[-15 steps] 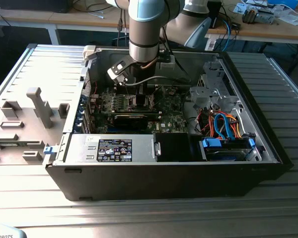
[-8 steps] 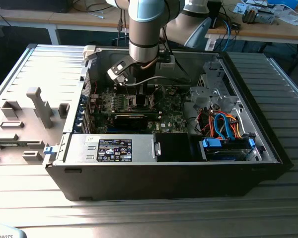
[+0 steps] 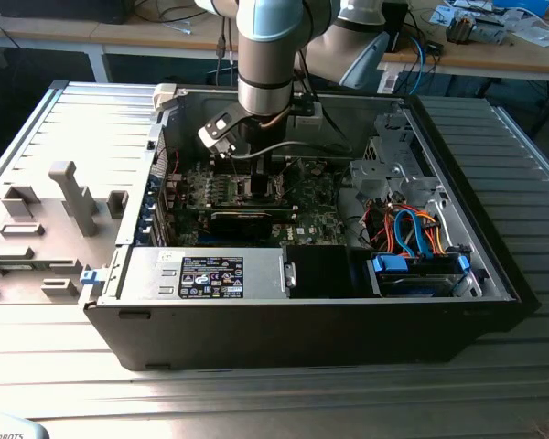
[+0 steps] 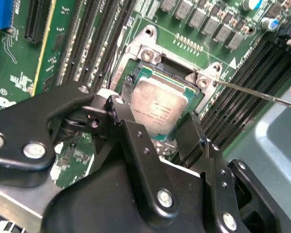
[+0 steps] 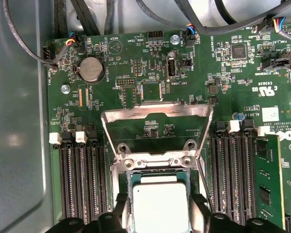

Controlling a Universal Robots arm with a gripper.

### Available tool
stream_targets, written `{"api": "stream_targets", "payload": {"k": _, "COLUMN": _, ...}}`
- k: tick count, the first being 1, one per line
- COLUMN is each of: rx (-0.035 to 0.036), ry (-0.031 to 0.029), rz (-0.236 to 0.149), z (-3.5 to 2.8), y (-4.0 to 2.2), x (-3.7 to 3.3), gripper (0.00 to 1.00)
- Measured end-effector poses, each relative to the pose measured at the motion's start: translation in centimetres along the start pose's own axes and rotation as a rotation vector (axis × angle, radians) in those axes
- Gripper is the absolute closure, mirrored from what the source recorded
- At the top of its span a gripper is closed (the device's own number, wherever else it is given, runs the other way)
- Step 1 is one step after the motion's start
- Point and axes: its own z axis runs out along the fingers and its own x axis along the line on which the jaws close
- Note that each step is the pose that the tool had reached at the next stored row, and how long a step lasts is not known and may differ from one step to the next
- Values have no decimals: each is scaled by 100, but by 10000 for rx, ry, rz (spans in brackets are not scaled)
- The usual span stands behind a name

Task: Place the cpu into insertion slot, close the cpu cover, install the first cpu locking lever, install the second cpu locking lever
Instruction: 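Place the cpu into insertion slot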

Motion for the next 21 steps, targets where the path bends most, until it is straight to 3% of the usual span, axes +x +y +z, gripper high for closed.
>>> {"api": "stream_targets", "payload": {"k": 3, "rx": 2, "ry": -5, "rz": 0, "z": -2, "y": 0, "x": -1, "gripper": 38}}
{"api": "stream_targets", "payload": {"k": 6, "rx": 1, "ry": -3, "rz": 1, "z": -85, "y": -1, "x": 0, "gripper": 38}}
{"api": "stream_targets", "payload": {"k": 21, "rx": 1, "ry": -2, "rz": 0, "z": -257, "y": -1, "x": 3, "gripper": 38}}
